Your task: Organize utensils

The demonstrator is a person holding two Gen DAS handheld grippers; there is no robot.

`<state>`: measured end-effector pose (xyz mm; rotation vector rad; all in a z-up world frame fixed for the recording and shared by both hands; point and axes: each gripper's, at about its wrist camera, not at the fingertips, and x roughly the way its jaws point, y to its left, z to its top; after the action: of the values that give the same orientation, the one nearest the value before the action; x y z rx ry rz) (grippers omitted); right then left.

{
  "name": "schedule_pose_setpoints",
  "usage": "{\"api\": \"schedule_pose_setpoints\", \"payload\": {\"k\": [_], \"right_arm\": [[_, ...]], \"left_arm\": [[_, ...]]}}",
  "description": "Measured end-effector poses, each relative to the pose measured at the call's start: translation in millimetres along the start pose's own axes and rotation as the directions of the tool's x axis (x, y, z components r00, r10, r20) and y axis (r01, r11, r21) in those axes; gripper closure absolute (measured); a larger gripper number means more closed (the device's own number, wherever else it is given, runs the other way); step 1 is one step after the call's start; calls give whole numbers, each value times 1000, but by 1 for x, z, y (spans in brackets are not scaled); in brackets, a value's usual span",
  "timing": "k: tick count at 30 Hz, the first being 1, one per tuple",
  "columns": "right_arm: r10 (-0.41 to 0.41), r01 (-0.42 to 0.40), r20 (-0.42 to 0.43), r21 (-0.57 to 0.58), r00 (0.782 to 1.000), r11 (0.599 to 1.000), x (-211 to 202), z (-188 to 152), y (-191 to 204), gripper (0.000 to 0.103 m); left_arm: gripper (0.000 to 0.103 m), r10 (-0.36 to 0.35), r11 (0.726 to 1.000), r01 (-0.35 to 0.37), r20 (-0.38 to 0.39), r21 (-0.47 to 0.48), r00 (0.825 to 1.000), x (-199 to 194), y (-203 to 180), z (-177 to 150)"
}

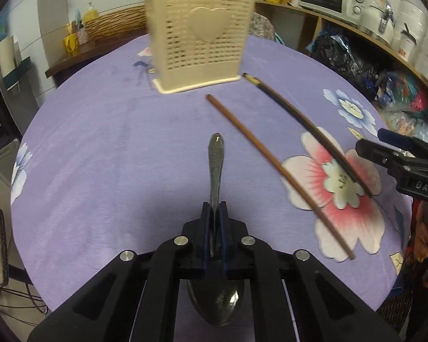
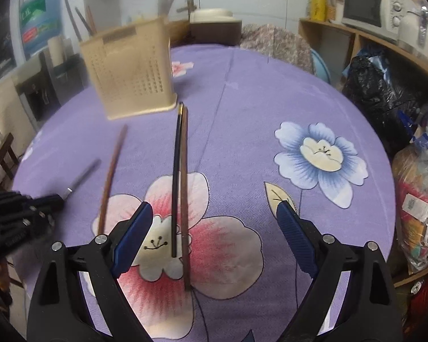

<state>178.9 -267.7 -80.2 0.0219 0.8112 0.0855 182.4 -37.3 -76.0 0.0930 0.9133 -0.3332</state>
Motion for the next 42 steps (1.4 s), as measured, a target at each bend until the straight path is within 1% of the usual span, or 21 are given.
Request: {"api": "schedule_pose_setpoints", "payload": {"k": [2,3,5,7,8,11,13,16,18,21,23,24,29,31,32,33,34,36,38,40,42], "right_arm": [[-8,8,-46,-1,999,1000,15,4,-2,16],[-13,13,-66,-3,998,1000,23,6,-4,20],[-24,24,-95,-8,995,1000,33,10,-5,22],[4,-5,-124,-11,992,1000,40,14,-5,22],[5,-7,-129,-20,992,1000,42,14,-3,23],[-48,37,-130,-88,990,995,45,17,6,23],[-51,39,-132,-89,990,995,49,23,8,25],[-27,16,-125,-90,992,996,55,31,12,43],[-10,-1,-119,-92,993,996,57,35,15,63],[1,-12,-121,-92,993,996,58,37,17,81],[-18,8,-121,-87,992,996,53,33,12,87],[-32,23,-119,-83,992,996,49,30,7,87],[-37,33,-124,-34,992,999,38,21,-24,86],[-22,15,-117,-56,993,998,34,18,-28,80],[-33,26,-113,-62,993,998,34,17,-28,65],[-53,47,-111,-59,992,997,35,17,-29,39],[-55,50,-119,-41,991,998,36,17,-33,32],[4,-2,-114,18,994,1000,34,19,-40,32],[27,-22,-110,52,994,998,34,23,-44,32],[15,-8,-122,52,992,999,37,27,-44,32],[-2,8,-130,46,991,999,40,31,-44,32]], "left_arm": [[96,8,1000,-8,-4,-9,1000,-1,9,0],[96,7,1000,-7,-4,-14,1000,-2,10,-1],[96,-2,1000,2,0,-26,1000,-2,12,-1],[96,1,1000,-1,4,-32,1000,-3,10,-2],[96,2,999,-2,5,-32,1000,-3,10,-3],[96,-1,999,1,5,-40,1000,-1,11,-1],[96,-2,999,2,6,-43,1000,-1,11,-1],[96,-1,999,2,7,-52,1000,-1,13,0],[96,-1,998,1,7,-56,1000,-1,14,0],[96,-5,998,5,7,-60,1000,-1,15,0],[96,-11,998,11,6,-66,1000,-1,16,0],[96,-13,998,13,6,-66,1000,-1,16,0],[96,-25,997,25,5,-72,1000,-1,19,0],[95,-27,997,27,5,-73,1000,-1,19,0],[95,-27,997,27,4,-72,1000,-1,19,0],[95,-28,997,28,2,-68,1000,0,19,1],[93,-32,998,32,-2,-63,999,0,19,3],[90,-39,998,39,-13,-48,999,1,18,5],[78,-51,998,50,-21,-35,999,3,18,8],[72,-51,999,50,-34,-20,998,7,17,15],[72,-26,1000,26,-42,5,999,14,16,22]]}}
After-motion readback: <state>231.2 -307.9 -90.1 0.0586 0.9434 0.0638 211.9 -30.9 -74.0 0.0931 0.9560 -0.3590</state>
